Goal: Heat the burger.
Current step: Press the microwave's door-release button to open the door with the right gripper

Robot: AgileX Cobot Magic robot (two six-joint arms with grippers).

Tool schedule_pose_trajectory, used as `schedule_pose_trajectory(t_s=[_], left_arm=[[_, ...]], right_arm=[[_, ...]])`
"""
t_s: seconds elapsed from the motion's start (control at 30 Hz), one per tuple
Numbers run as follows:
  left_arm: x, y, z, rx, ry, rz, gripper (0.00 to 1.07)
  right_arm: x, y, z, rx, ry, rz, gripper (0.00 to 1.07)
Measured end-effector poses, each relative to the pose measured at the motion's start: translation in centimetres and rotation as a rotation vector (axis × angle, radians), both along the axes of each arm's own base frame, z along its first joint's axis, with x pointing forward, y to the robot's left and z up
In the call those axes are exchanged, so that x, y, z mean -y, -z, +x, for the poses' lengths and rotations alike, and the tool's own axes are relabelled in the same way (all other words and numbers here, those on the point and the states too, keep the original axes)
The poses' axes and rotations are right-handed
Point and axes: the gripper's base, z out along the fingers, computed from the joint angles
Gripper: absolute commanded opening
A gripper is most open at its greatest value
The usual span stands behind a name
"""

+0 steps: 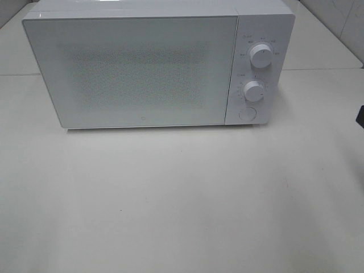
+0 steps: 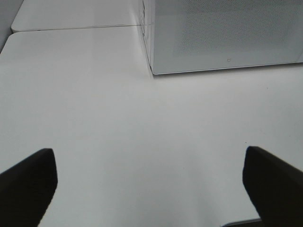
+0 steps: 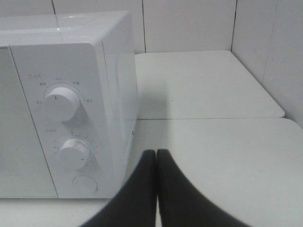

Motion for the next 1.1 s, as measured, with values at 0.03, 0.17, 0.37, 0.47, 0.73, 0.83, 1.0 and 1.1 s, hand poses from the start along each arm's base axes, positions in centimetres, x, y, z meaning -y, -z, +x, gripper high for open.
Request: schedule_pose_trajectory(t_s=[0.03,0.17,0.37,0.47,0.73,0.83,1.0,1.1], left_arm=[[0.0,0.0,0.0,0.0,0.0,0.0,1.02],[0.0,0.0,0.0,0.0,0.0,0.0,1.02],[0.0,0.0,0.0,0.0,0.0,0.0,1.02],[0.0,0.0,0.0,0.0,0.0,0.0,1.02],[0.0,0.0,0.0,0.0,0.0,0.0,1.02],[0.0,0.0,0.0,0.0,0.0,0.0,1.02],[0.0,0.0,0.0,0.0,0.0,0.0,1.02],[0.0,0.0,0.0,0.0,0.0,0.0,1.02]], right_arm=[[0.0,0.0,0.0,0.0,0.0,0.0,0.0],[-0.2,1.8,1.6,-0.009,-0.008,0.042,0.0],[-0.2,4.4,2.7,-0.101,0.013,0.278,0.0],[-0.3,5.2,3.0,-0.133,0.022,0.407,0.0],[-0.7,5.9,3.2,-0.199,0.036,0.745,0.0],[-1.4,5.9,3.1,-0.218,0.013,0.814,0.0],[-3.1,5.9,2.8,-0.237,-0.007,0.869,0.0],[-3.5,6.0,2.8,-0.235,0.038,0.937,0.01]])
